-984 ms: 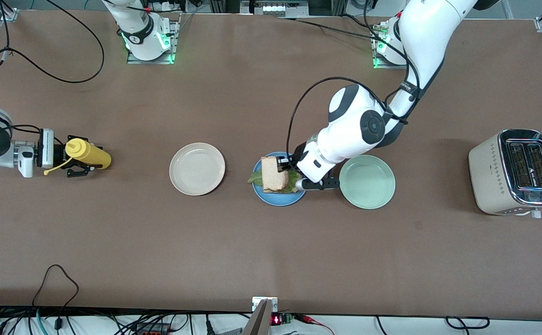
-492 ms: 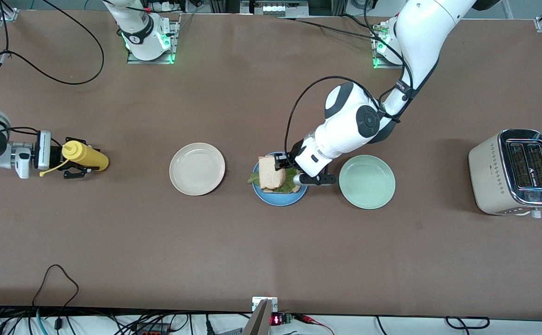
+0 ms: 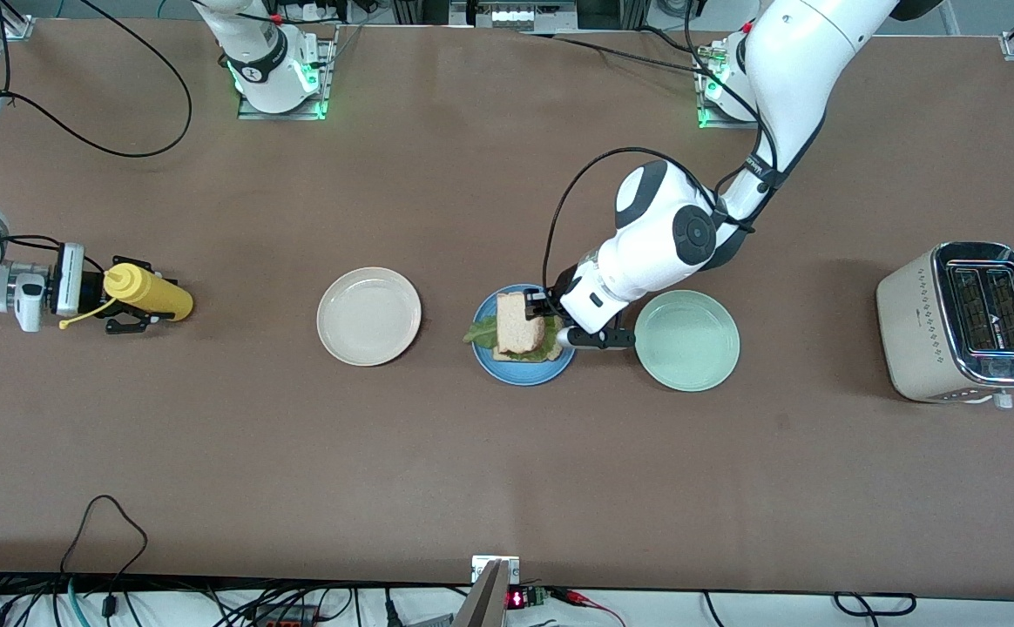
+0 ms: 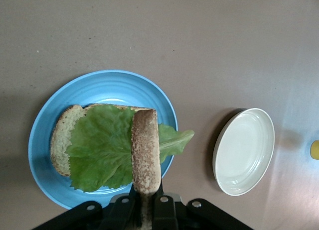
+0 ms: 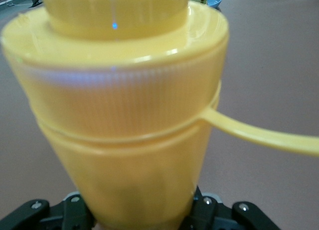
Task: Make sandwich in blue plate with both arms
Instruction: 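Lower the toast onto the lettuce while the right gripper sets mustard down, then open the left gripper off the toast while the right gripper releases mustard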
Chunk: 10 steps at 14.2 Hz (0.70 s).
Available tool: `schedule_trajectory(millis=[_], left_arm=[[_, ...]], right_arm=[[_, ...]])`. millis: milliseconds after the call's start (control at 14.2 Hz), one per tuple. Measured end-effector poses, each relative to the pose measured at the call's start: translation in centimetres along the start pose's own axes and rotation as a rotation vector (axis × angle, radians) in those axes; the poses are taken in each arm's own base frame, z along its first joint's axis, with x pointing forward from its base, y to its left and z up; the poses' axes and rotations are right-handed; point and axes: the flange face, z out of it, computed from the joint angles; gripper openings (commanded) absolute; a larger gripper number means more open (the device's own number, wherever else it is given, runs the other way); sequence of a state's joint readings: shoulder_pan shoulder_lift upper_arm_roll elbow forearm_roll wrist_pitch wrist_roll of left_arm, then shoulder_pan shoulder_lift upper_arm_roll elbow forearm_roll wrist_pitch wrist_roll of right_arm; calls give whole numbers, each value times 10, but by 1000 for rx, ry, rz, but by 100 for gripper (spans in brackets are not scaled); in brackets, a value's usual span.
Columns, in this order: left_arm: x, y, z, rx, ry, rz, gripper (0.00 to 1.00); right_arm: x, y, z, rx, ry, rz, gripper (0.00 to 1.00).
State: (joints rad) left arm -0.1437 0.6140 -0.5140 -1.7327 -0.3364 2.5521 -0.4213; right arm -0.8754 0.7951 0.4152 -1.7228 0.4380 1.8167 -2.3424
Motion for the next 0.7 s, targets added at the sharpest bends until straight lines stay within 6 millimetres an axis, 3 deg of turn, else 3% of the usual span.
schedule_trajectory(millis=[70, 141, 352, 492, 703], left_arm=[[0, -1, 1, 1, -2, -1, 6], [0, -2, 3, 1, -4, -2, 6], [0, -4, 7, 1, -4, -6, 11], [1, -6, 9, 2, -7, -9, 21], [4, -15, 14, 6, -15, -24, 55]], right_arm=[[-2, 0, 2, 2, 4, 2, 71], [-3, 0, 4, 3, 7, 4, 100], [-4, 0, 5, 0, 14, 7, 100], [-5, -1, 1, -11, 16, 11, 100], [-5, 5, -18, -47, 6, 10, 100]])
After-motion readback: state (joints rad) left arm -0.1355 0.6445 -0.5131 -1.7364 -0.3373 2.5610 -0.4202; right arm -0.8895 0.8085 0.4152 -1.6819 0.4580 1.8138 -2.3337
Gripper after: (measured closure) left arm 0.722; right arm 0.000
